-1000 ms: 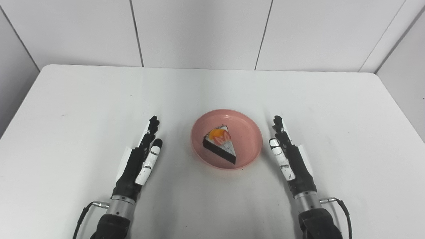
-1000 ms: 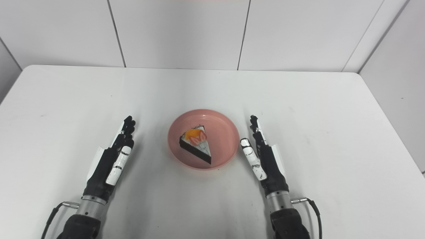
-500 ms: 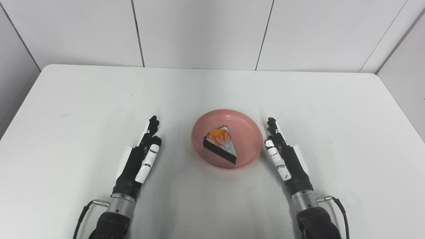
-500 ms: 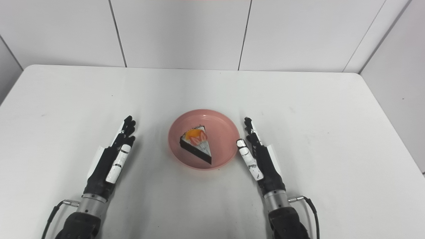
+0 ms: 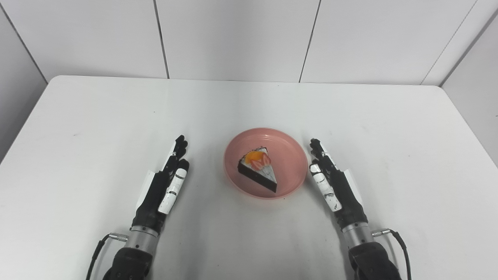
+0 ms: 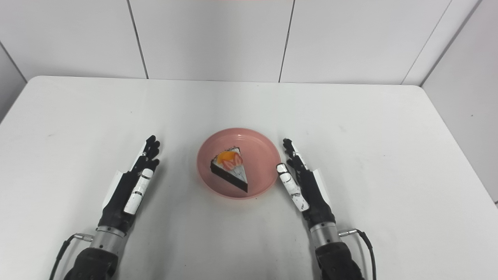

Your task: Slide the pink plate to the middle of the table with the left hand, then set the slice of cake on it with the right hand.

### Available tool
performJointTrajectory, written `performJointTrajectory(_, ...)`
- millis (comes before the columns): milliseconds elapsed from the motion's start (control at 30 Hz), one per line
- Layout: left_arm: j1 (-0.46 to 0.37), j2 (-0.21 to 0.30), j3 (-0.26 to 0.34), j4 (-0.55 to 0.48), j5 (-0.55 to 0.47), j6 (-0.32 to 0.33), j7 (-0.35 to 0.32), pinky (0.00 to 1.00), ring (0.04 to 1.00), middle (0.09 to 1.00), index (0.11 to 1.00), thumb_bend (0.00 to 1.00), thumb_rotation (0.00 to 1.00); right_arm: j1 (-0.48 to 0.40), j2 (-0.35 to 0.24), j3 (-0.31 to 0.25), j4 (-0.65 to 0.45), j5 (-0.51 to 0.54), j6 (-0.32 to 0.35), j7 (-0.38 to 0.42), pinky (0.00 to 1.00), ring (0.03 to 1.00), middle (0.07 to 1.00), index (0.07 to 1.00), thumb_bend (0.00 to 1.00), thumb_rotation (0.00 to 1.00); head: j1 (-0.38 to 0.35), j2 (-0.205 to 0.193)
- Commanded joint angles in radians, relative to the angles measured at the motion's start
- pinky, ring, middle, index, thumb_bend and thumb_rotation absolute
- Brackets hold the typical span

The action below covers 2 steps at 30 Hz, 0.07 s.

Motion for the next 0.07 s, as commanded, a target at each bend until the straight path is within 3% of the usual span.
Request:
performJointTrajectory(0,0.023,0.013,0.002,0.034,-0.008,-0.008,-0.003,0.96,1.0,1.0,1.0,0.47,1.0,-0.007,-0.005,0.004,-0.03,0.002,-0.004,0.007,0.92,0.948,0.946,0.941,0.37,1.0,-0.004,-0.006)
performJointTrajectory(33,0.025,0.013,0.002,0.033,-0.012,-0.01,-0.006,0.96,0.999,1.0,1.0,0.47,1.0,-0.005,-0.006,0.006,-0.033,-0.001,-0.002,0.007,0.92,0.947,0.945,0.94,0.37,1.0,-0.008,-0.002)
